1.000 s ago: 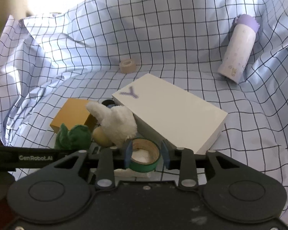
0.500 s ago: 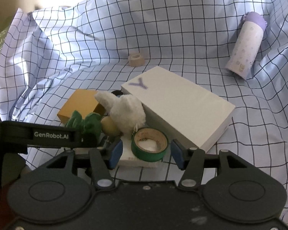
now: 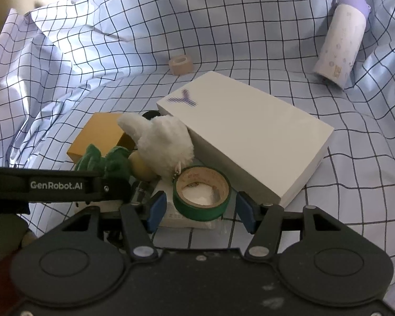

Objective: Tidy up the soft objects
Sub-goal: 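Close the right gripper on the green tape roll while the left gripper grasps the green plush toy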

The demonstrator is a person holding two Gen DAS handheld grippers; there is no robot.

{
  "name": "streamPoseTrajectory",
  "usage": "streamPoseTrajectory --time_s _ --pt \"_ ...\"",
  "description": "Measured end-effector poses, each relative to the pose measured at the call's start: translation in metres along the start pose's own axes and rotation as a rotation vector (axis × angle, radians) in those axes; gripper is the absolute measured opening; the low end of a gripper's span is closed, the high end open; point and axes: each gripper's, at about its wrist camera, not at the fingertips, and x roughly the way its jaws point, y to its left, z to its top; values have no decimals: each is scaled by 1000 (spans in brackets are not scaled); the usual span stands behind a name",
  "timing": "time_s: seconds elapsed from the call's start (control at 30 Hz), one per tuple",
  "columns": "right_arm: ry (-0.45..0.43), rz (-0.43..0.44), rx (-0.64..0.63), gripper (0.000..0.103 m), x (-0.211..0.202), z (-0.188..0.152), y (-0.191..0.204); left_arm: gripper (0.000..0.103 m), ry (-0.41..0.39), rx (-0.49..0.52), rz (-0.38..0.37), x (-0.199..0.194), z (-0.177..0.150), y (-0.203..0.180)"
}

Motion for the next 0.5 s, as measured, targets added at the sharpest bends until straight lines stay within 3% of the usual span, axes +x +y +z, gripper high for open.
streamPoseTrajectory --time_s 0.07,0.2,0.27,0.5 --pt "-1 1 5 59 2 1 0 76 -5 1 -7 0 0 0" --pt "-7 0 12 58 4 3 1 57 -13 -10 -51 -2 -1 2" --pt "-10 -1 12 48 4 3 1 56 -23 -8 -47 -4 -1 1" --pt "-19 -6 18 48 -3 1 0 55 -61 2 -24 -16 -3 0"
